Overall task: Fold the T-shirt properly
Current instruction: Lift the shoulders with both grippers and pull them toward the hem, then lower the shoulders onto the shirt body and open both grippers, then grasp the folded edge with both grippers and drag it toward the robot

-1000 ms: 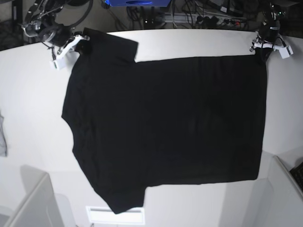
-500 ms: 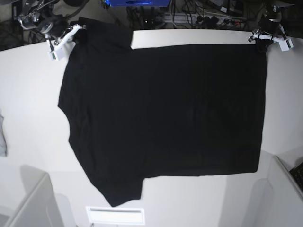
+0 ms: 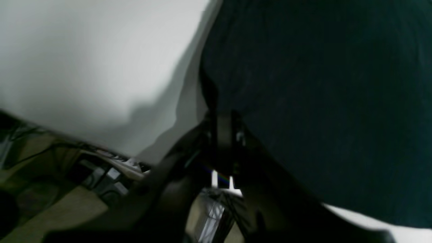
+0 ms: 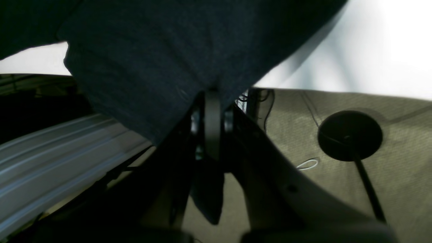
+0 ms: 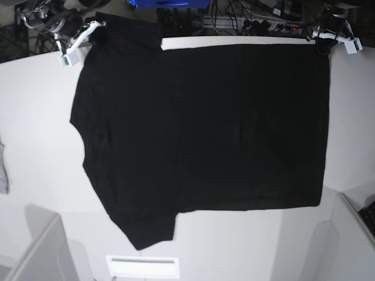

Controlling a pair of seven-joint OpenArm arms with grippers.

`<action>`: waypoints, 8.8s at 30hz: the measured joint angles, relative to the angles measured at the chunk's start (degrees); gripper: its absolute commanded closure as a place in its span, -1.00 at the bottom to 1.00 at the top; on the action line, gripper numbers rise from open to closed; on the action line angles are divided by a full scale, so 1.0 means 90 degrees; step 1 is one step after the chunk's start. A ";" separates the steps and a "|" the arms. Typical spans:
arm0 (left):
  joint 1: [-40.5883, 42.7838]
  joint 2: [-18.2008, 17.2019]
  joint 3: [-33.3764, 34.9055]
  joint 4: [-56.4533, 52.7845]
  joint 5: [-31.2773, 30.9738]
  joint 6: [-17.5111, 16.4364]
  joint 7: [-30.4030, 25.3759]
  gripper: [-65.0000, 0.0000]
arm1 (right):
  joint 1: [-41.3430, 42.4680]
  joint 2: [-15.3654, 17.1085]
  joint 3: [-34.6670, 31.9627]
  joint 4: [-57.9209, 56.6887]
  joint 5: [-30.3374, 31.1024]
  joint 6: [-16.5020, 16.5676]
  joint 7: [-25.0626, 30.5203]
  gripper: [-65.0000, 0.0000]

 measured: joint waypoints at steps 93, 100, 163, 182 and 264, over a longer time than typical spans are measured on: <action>-0.2429 -0.0005 -0.0121 0.0561 0.0542 0.0879 0.1146 1.00 | 0.4221 0.0534 -0.0624 -0.2018 -0.0078 -0.1112 -0.0760 1.00; -0.2948 -0.0070 -0.0134 0.0444 0.0770 0.1217 0.1826 1.00 | 0.4554 0.0537 -0.0629 -0.2606 -0.0053 -0.1124 -0.0724 1.00; -0.3929 -0.0039 -0.1129 0.0039 0.0658 0.1239 0.1768 -0.48 | 0.2448 0.0289 -0.1219 -0.0357 0.0027 -0.4177 0.3888 0.14; -0.2586 0.0070 -0.1416 -0.0418 0.0070 0.0219 0.1797 -0.48 | 0.1270 0.0010 -0.0775 -0.1270 0.1838 -0.4204 0.3832 -0.01; -0.3016 -0.0095 -0.0750 -0.1574 0.0442 0.0041 0.1467 1.00 | 0.1445 0.0131 -0.0736 -0.1620 0.0755 -0.4056 0.3606 1.00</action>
